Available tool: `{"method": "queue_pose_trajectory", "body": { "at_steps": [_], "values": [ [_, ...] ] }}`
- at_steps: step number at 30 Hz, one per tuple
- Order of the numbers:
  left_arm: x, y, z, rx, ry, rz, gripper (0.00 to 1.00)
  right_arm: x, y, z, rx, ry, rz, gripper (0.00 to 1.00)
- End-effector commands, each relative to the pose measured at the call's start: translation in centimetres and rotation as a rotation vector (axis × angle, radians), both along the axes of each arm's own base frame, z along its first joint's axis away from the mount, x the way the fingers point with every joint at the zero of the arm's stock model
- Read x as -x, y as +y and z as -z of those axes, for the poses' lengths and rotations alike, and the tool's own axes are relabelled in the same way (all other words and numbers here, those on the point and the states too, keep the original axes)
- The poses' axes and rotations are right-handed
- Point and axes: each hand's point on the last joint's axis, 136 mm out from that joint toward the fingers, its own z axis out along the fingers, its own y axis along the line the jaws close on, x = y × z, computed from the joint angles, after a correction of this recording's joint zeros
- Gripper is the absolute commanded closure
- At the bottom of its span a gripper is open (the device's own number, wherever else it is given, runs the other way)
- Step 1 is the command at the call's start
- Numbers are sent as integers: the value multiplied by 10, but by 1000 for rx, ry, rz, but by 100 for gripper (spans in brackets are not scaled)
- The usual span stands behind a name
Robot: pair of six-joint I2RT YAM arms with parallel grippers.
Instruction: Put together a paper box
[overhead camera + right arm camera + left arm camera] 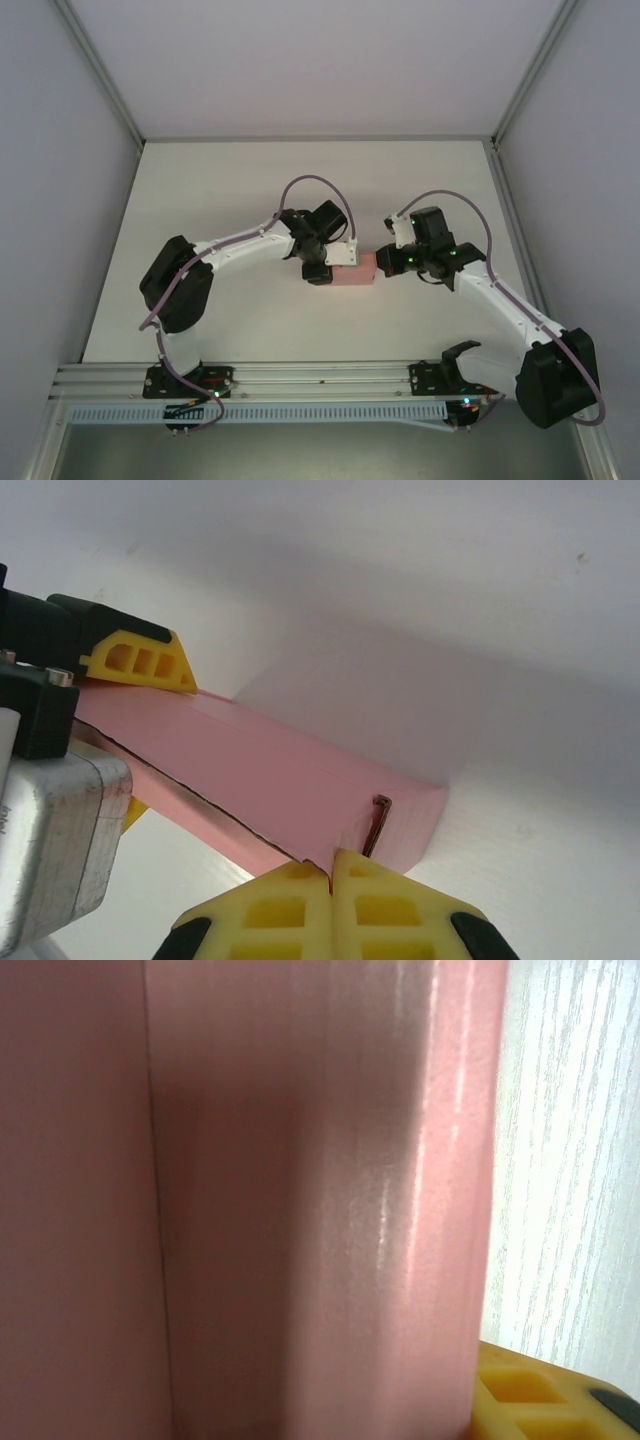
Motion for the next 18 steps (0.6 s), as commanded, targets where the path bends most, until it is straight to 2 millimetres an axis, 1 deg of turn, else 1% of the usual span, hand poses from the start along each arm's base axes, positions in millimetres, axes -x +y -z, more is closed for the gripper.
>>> {"method": "queue_pose_trajectory", "body": {
  "at_steps": [1,4,7,9,13,15,18],
  "values": [
    [-7,0,9,-8,15,-40,51,8,-6,26,80,16,-6,99],
    [-6,-1,9,-7,16,-37,51,7,-3,28,119,-26,-12,99],
    [-6,0,9,-10,20,-36,51,3,-5,26,171,-107,-13,100],
    [-5,1,11,-14,23,-35,52,1,-10,26,196,-139,2,99],
    [-4,1,13,-19,27,-31,52,-6,-28,23,283,-168,62,95],
    [-3,1,13,-18,30,-23,52,-6,-29,24,299,-162,65,94],
    [-2,0,12,-12,34,-20,53,-4,-28,32,312,-130,45,96]
  ]
}}
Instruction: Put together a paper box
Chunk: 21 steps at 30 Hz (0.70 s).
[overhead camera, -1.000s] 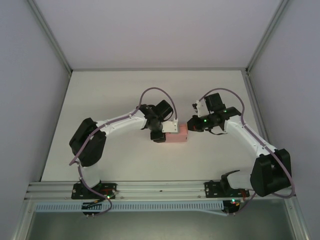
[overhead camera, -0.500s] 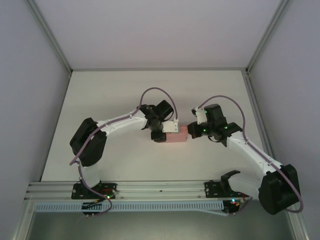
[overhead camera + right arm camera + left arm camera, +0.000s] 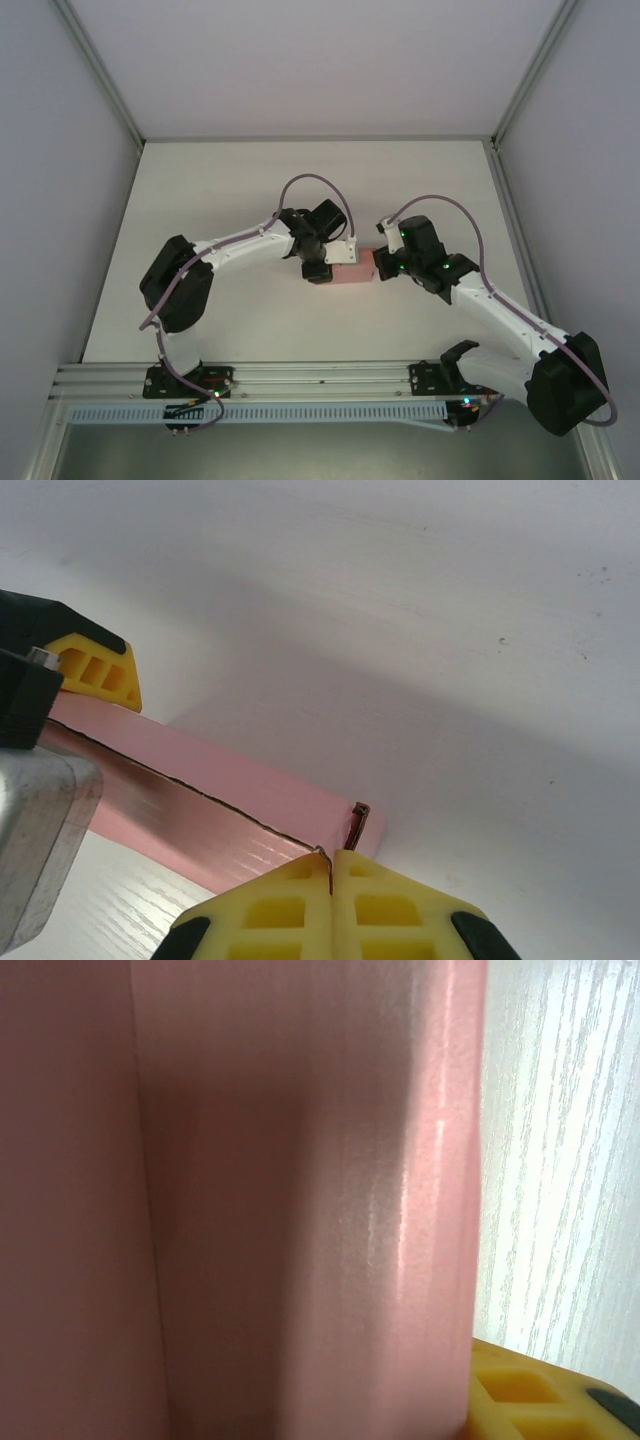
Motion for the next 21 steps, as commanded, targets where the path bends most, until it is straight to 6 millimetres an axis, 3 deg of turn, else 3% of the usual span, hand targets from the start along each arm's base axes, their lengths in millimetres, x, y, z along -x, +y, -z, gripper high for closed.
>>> {"method": "queue_pose_trajectory", "body": {
  "at_steps": [1,5,9,16,21],
  "values": [
    [1,0,12,-14,32,4,53,6,-27,32,159,73,59,97],
    [2,-1,10,-1,30,13,53,7,-31,37,212,70,65,98],
    [0,-4,9,6,25,11,53,15,-10,36,123,91,10,98],
    [-4,-10,7,25,19,4,53,20,4,31,43,59,22,100],
    [-5,-11,2,34,12,1,53,20,-3,41,141,98,22,100]
  ]
}}
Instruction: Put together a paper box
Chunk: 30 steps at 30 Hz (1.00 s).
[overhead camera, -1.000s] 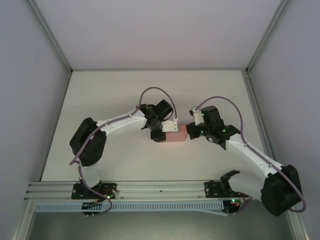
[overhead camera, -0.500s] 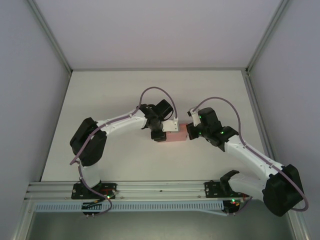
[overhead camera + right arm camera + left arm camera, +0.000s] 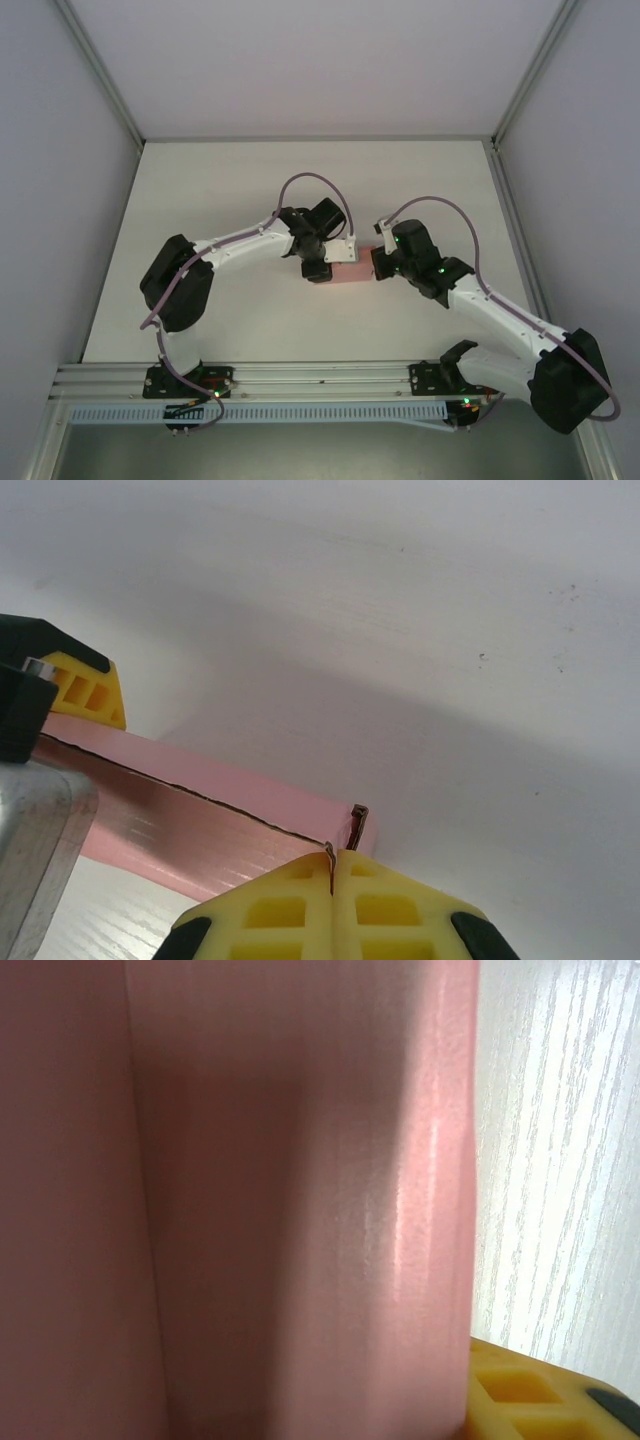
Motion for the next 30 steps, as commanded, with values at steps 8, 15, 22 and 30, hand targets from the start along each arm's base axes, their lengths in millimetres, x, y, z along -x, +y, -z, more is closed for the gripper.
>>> {"method": "queue_pose_trajectory", "body": {
  "at_steps": [8,15,22,30],
  "values": [
    [-5,-12,-1,50,-5,-1,52,25,-8,41,106,183,27,100],
    [-7,-14,-3,58,-2,-2,52,32,-6,52,5,174,105,90],
    [-6,-13,-3,52,7,-4,53,23,-9,19,-46,45,114,89],
    [-4,-12,0,40,17,5,53,16,-1,-3,-59,36,103,67]
  ]
}}
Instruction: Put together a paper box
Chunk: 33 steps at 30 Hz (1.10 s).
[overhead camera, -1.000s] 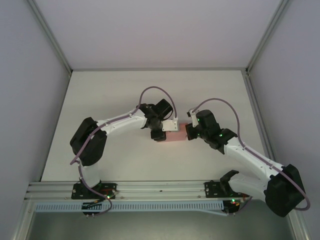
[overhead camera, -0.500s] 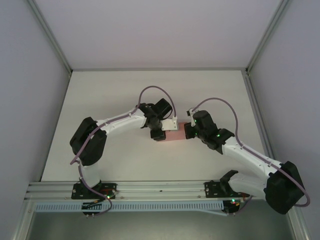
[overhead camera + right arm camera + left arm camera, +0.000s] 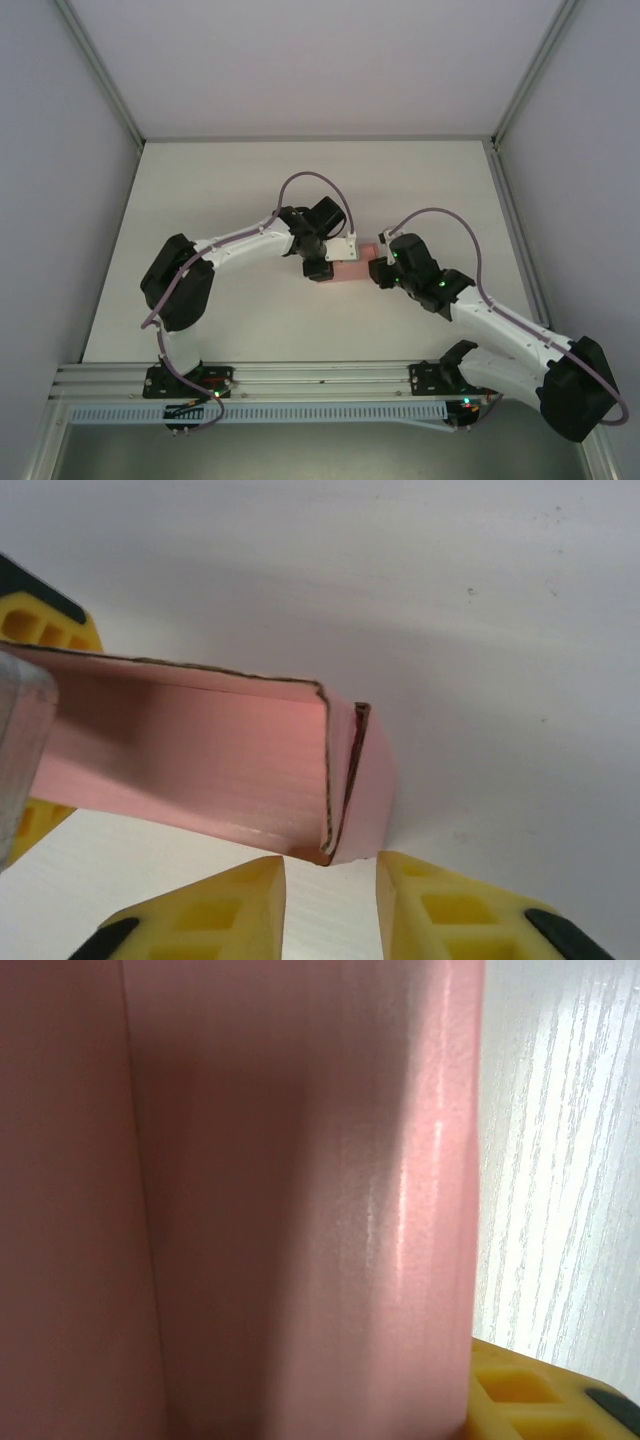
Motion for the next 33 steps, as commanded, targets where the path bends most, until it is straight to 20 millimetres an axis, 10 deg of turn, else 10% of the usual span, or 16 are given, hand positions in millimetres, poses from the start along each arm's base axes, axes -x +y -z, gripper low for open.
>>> {"method": "queue_pose_trajectory", "body": {
  "at_steps": [1,7,33],
  "values": [
    [0,-8,2,12,16,14,53,-5,8,-21,-24,-13,-9,66],
    [1,-6,5,-1,24,18,53,-14,12,-52,-76,-66,21,59],
    [3,-7,2,-5,23,35,54,-30,0,-12,-66,97,97,87]
  ]
}}
